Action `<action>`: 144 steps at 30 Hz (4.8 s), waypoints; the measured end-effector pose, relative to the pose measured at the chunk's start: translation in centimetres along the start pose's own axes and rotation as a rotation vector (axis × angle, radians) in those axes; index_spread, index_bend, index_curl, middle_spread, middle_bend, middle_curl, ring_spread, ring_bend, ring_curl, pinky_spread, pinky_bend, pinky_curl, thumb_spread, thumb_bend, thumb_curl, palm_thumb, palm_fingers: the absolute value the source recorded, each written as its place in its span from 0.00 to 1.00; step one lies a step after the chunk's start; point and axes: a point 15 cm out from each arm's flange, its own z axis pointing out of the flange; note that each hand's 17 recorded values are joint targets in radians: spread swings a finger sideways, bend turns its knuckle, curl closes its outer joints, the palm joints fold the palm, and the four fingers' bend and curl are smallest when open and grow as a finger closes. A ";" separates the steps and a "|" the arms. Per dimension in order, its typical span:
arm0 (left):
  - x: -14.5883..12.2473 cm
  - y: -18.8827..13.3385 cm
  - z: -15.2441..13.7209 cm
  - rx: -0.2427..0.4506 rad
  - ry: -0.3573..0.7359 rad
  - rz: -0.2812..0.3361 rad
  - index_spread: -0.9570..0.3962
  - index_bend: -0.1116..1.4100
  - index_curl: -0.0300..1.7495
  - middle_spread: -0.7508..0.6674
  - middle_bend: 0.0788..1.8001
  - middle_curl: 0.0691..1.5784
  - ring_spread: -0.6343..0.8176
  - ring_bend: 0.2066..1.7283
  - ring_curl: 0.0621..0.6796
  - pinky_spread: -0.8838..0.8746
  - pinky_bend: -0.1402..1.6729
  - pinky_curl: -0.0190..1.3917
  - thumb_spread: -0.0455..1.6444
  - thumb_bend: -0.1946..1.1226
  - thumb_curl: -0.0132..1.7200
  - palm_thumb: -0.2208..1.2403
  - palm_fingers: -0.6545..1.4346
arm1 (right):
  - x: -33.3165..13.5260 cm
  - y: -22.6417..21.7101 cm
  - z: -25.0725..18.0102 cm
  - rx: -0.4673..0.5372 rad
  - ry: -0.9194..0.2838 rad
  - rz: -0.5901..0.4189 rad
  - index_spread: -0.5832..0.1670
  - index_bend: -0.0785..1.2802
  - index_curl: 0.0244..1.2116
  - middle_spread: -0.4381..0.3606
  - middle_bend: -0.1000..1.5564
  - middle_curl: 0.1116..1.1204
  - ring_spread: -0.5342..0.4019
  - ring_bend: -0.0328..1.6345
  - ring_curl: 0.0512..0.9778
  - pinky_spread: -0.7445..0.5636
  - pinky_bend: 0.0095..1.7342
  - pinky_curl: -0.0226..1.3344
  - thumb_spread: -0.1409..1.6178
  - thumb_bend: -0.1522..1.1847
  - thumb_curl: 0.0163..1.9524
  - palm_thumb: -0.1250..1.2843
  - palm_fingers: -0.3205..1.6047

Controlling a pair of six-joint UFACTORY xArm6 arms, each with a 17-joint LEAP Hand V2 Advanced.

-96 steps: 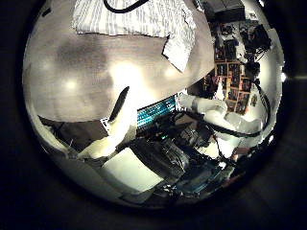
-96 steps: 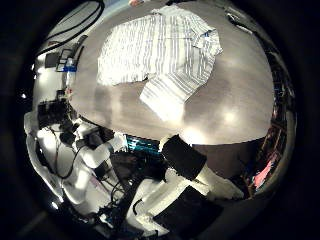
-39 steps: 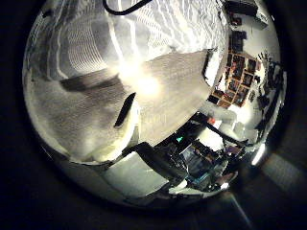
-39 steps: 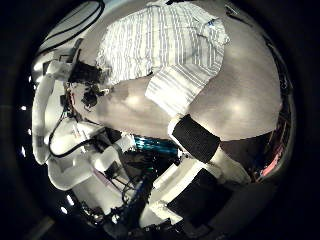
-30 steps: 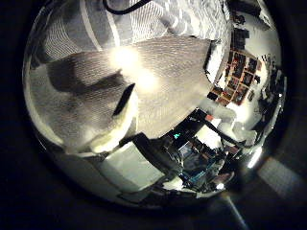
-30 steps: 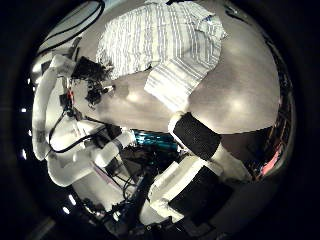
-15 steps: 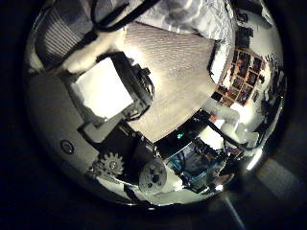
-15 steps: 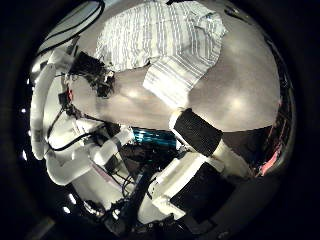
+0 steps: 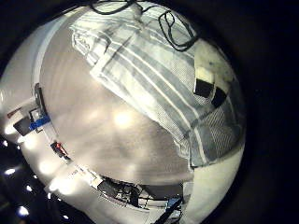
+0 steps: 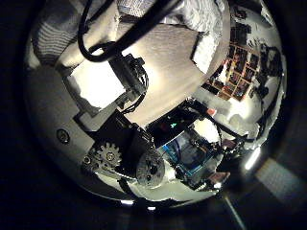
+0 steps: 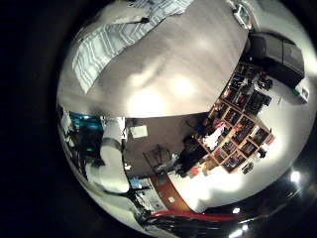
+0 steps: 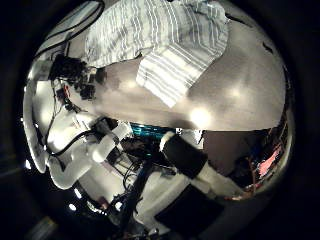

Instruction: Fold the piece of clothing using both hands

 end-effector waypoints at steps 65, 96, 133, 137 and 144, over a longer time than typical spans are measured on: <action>-1.4 5.1 -5.0 0.065 0.027 0.016 0.15 0.37 0.70 0.17 0.54 0.54 0.12 0.71 0.74 0.11 0.57 0.56 0.72 0.13 0.26 0.63 0.84 | 1.0 -7.1 2.4 0.292 0.138 -0.011 0.39 0.88 0.63 0.35 0.82 0.70 0.34 0.85 0.64 0.43 0.82 0.44 0.77 0.13 0.25 0.81 0.76; -7.3 3.0 -9.9 0.184 0.092 -0.122 0.14 0.36 0.71 0.16 0.53 0.53 0.12 0.70 0.73 0.11 0.54 0.57 0.71 0.13 0.26 0.60 0.83 | -2.8 -9.3 -13.9 0.598 0.045 0.033 0.48 0.92 0.66 0.40 0.88 0.62 0.37 0.87 0.67 0.45 0.75 0.62 0.71 0.11 0.35 0.79 0.75; -17.5 -8.2 -7.5 0.410 0.017 -0.309 0.52 0.19 0.49 0.58 0.09 0.32 0.41 0.43 0.53 0.47 0.29 0.58 0.69 0.13 0.24 0.55 0.32 | 4.7 -22.8 -17.2 0.767 0.094 0.233 0.15 0.25 0.37 0.33 0.42 0.31 0.34 0.66 0.39 0.51 0.62 0.48 0.78 0.10 0.25 0.54 0.31; -17.0 -7.0 -9.9 0.452 0.028 -0.306 0.57 0.19 0.44 0.62 0.07 0.29 0.47 0.40 0.49 0.55 0.26 0.54 0.69 0.13 0.23 0.54 0.33 | 6.1 -19.9 -16.6 0.703 0.075 0.273 0.18 0.23 0.36 0.35 0.42 0.31 0.35 0.66 0.38 0.56 0.59 0.47 0.77 0.08 0.23 0.46 0.32; -17.0 -3.8 -11.7 0.459 0.033 -0.305 0.61 0.19 0.38 0.65 0.06 0.26 0.53 0.36 0.44 0.63 0.23 0.48 0.69 0.13 0.23 0.53 0.35 | 9.0 -16.2 -12.8 0.538 0.019 0.354 0.23 0.23 0.35 0.42 0.40 0.29 0.43 0.62 0.34 0.70 0.53 0.43 0.77 0.08 0.19 0.31 0.30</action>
